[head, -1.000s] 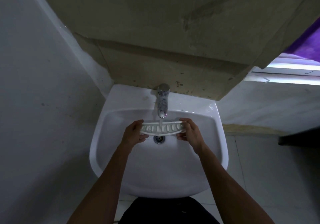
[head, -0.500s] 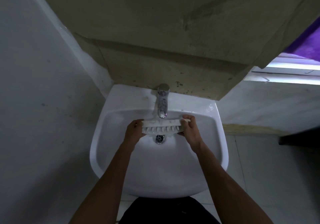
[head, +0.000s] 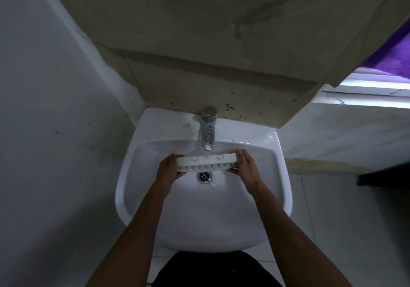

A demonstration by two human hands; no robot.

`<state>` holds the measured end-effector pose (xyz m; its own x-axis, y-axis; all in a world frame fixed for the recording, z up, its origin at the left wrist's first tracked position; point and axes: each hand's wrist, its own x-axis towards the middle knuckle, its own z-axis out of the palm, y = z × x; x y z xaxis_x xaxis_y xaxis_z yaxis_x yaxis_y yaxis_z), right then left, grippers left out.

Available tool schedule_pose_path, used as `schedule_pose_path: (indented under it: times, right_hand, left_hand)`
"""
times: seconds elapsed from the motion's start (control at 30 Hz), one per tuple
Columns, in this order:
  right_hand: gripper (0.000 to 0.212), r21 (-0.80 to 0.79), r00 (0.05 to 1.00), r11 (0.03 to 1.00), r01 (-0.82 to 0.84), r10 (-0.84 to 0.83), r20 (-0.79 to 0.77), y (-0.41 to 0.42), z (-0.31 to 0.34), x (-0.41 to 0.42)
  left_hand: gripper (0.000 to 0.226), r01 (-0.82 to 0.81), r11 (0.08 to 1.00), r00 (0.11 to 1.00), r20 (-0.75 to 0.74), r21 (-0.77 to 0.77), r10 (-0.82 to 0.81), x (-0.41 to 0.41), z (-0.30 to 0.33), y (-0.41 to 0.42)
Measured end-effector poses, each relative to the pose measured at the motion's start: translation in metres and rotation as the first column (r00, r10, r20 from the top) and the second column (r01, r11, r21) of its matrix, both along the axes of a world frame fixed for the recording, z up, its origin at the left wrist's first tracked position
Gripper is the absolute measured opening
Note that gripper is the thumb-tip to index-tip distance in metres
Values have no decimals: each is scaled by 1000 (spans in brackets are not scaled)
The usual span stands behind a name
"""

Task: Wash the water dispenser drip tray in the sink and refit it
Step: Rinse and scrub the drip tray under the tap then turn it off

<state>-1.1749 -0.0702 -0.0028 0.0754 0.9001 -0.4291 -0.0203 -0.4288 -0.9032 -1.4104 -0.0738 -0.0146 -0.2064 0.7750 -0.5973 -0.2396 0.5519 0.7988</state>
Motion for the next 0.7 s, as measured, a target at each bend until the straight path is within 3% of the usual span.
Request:
schedule_pose_path:
  times: [0.33,0.7]
  right_hand:
    - [30,-88,995,993,-80,74,-62,-2,14,-4]
    - [28,-72,996,996,-60,55,-65,-3,15,-3]
  left_hand:
    - [31,-131,978,986,80,-164,146,-3,5,-5]
    - [43,-20,989,1000,17,-147,23,-7,9,-3]
